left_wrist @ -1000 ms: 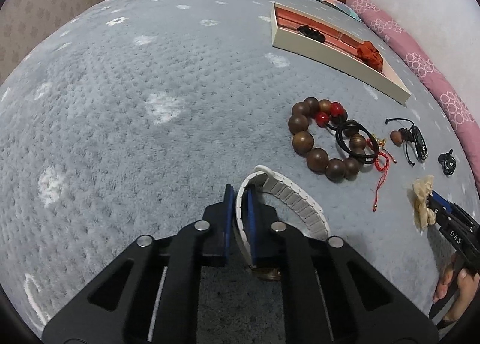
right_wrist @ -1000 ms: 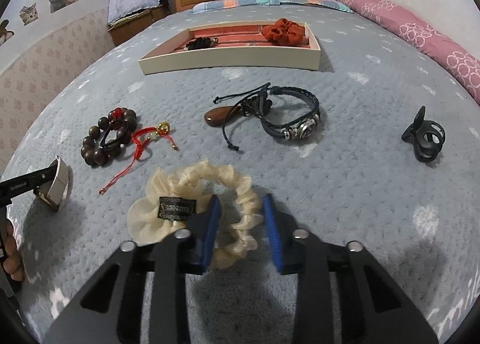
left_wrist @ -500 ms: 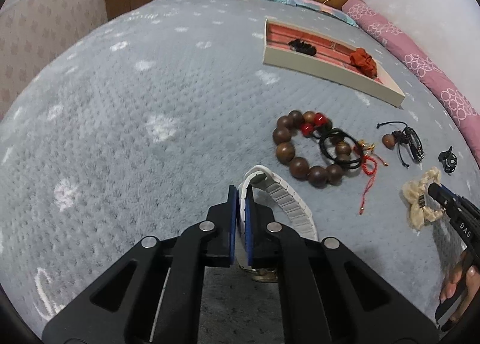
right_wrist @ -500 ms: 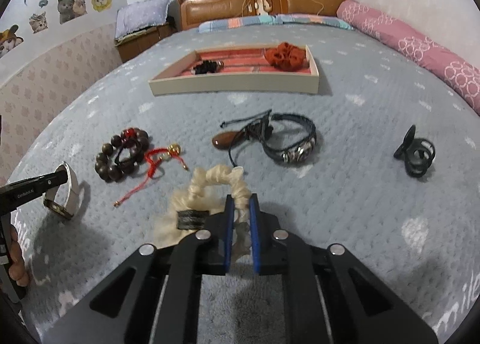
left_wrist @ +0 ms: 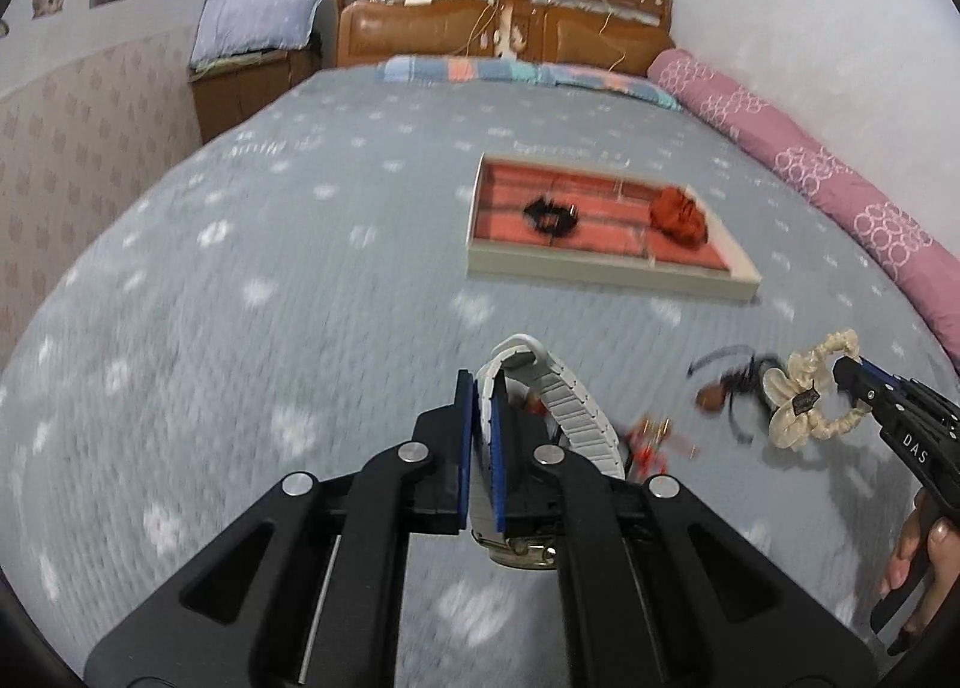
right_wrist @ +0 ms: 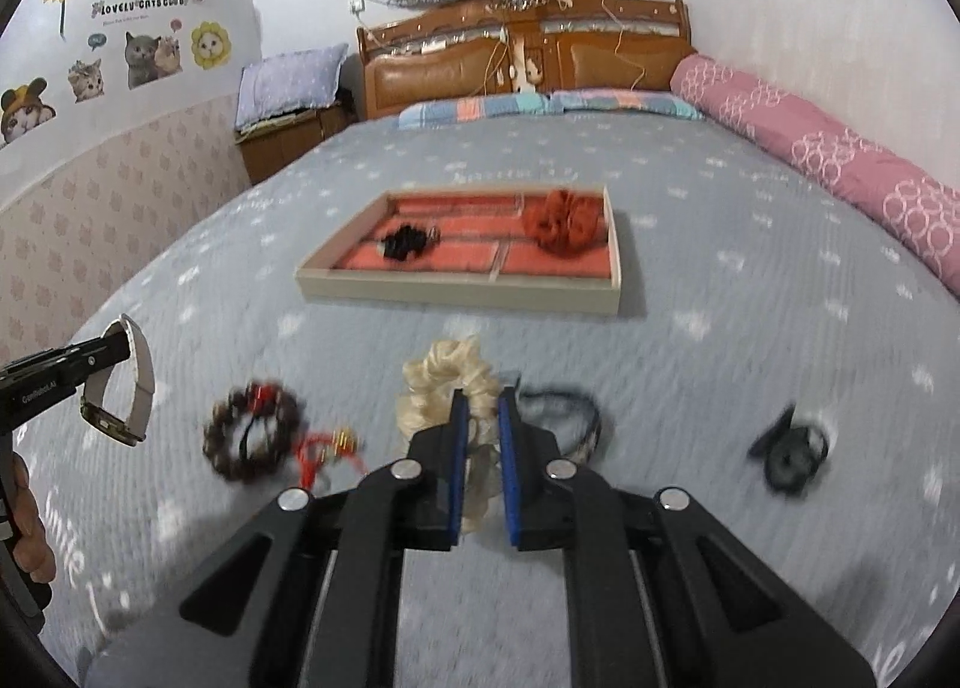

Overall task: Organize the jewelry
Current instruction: 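Carry the watch and cream scrunchie into the tray and release both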

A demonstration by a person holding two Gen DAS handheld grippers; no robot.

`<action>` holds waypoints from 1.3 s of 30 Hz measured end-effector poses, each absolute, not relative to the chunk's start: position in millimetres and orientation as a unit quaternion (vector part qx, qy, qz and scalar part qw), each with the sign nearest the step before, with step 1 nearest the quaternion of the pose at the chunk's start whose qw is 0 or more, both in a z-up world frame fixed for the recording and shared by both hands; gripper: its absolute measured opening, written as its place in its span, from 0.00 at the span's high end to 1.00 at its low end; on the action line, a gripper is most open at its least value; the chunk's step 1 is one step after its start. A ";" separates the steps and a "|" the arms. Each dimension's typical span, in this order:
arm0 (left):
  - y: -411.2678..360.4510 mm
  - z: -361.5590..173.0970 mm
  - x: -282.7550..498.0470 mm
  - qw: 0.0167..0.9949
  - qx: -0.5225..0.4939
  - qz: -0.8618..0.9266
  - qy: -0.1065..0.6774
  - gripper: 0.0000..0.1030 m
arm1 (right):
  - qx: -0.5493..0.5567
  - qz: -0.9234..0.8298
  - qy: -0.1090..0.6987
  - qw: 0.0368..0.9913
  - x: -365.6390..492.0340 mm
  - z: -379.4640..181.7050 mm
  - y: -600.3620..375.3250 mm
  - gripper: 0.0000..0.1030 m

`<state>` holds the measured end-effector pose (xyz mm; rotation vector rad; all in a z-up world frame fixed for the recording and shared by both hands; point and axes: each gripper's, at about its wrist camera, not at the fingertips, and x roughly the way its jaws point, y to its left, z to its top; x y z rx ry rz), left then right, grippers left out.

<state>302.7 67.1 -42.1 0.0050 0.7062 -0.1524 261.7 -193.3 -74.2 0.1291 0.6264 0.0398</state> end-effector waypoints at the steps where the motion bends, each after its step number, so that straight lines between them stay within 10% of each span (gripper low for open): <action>1: 64.3 -39.0 307.3 0.936 0.003 -0.074 0.343 0.96 | 0.061 0.018 0.303 0.951 269.6 -67.5 -194.9 0.90; 39: -23.6 -98.2 584.4 0.914 0.032 -0.036 0.402 0.94 | 0.054 -0.044 0.350 0.934 512.6 -99.0 -256.3 0.90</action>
